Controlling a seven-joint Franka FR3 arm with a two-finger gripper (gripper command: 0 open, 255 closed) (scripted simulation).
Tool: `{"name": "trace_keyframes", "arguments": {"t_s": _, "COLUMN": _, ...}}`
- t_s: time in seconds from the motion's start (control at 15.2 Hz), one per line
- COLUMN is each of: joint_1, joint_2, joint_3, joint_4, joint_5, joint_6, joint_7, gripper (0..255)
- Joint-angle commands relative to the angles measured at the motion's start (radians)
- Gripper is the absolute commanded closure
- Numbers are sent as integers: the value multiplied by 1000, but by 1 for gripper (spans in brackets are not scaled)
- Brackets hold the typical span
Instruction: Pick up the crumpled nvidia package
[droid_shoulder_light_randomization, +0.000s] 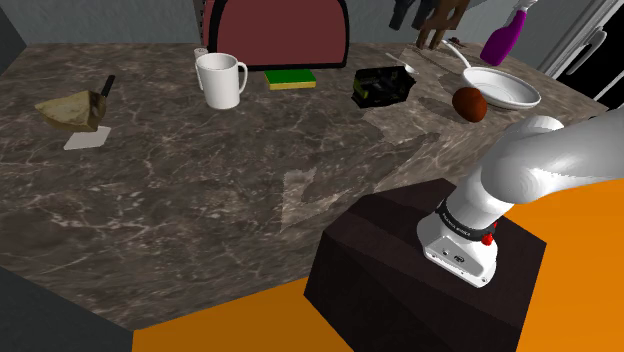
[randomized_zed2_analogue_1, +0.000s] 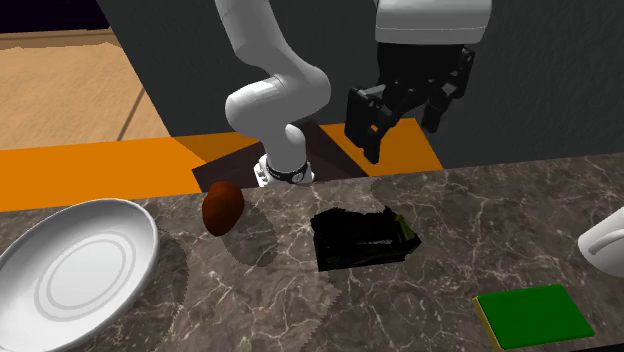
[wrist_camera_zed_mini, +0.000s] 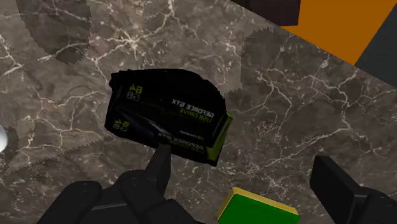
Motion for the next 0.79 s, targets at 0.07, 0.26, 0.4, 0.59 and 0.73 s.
{"name": "trace_keyframes", "arguments": {"t_s": 0.07, "joint_1": -11, "joint_2": -6, "joint_3": -9, "joint_4": -27, "joint_5": -12, "joint_6": 20, "joint_7": -4, "gripper": 0}}
{"name": "trace_keyframes", "arguments": {"t_s": 0.26, "joint_1": -44, "joint_2": -21, "joint_3": -38, "joint_4": -103, "joint_5": -48, "joint_6": 81, "joint_7": -17, "gripper": 0}}
{"name": "trace_keyframes", "arguments": {"t_s": 0.4, "joint_1": -68, "joint_2": -26, "joint_3": -58, "joint_4": -150, "joint_5": -74, "joint_6": 122, "joint_7": -25, "gripper": 0}}
{"name": "trace_keyframes", "arguments": {"t_s": 0.59, "joint_1": -105, "joint_2": -29, "joint_3": -91, "joint_4": -216, "joint_5": -113, "joint_6": 186, "joint_7": -36, "gripper": 0}}
{"name": "trace_keyframes", "arguments": {"t_s": 0.73, "joint_1": -132, "joint_2": -26, "joint_3": -114, "joint_4": -256, "joint_5": -140, "joint_6": 231, "joint_7": -43, "gripper": 0}}
